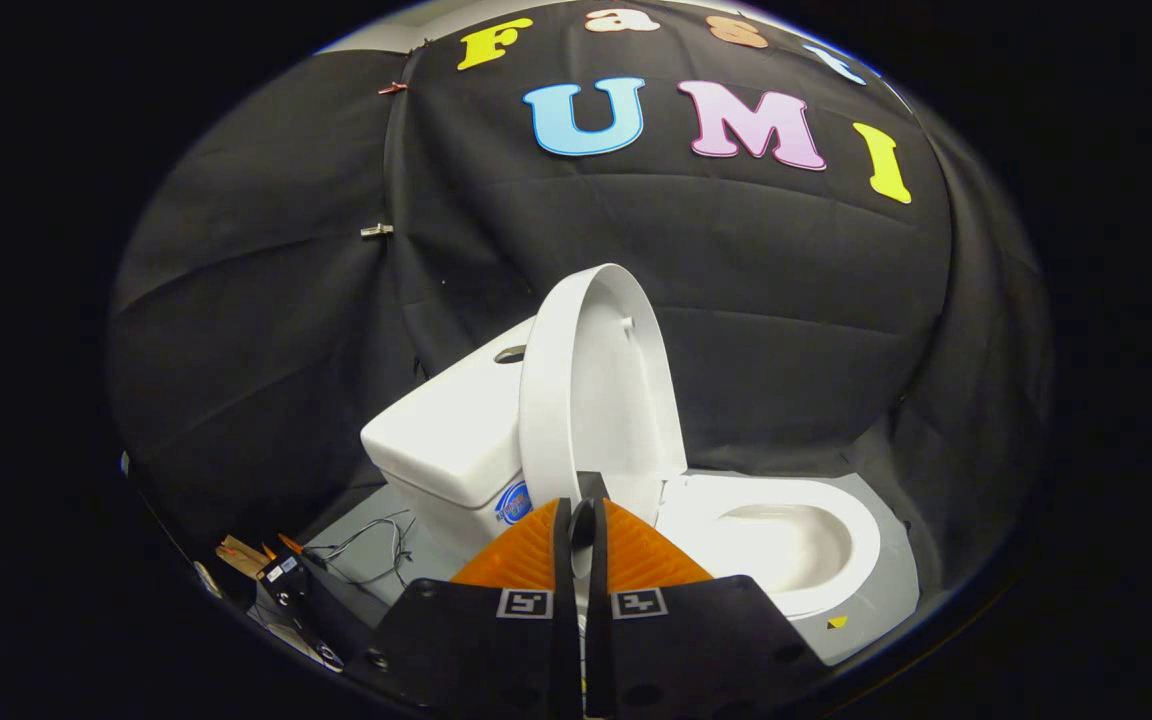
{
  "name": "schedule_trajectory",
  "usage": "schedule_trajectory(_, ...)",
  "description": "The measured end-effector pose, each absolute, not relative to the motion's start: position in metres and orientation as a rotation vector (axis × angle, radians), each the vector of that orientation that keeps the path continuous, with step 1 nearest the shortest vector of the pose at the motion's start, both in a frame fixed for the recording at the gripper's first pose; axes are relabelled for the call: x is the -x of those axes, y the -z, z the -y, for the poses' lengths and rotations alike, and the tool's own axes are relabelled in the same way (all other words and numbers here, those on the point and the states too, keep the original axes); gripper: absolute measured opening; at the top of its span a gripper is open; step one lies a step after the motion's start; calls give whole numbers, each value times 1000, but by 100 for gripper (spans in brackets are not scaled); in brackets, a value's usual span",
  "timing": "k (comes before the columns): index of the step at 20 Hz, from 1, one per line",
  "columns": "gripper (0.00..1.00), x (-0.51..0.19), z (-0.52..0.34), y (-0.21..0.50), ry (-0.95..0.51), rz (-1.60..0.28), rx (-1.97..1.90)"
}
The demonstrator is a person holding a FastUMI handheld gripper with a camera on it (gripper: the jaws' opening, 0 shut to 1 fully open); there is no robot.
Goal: Open the toilet lid.
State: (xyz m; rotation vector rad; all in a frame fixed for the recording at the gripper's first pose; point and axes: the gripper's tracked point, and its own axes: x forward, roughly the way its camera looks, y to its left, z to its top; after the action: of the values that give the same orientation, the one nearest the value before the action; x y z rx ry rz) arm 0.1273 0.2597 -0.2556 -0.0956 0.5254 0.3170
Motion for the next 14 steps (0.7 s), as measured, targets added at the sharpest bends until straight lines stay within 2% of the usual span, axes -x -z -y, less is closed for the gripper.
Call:
schedule_trajectory(2, 7, -124, -269, 258, -349, -538, 88)
schedule_trajectory(4, 19, -122, -273, 255, -382, -538, 53)
schedule_trajectory(5, 19, -121, -273, 254, -385, -536, 34)
schedule_trajectory(6, 26, -120, -268, 249, -380, -531, 24)
schedule_trajectory(8, 27, -117, -262, 240, -374, -512, 13)
schedule_trajectory(12, 88, -110, -246, 208, -365, -468, -3)
schedule_trajectory(13, 88, -108, -242, 196, -365, -452, -8)
schedule_trajectory(14, 96, -104, -238, 181, -363, -431, -12)
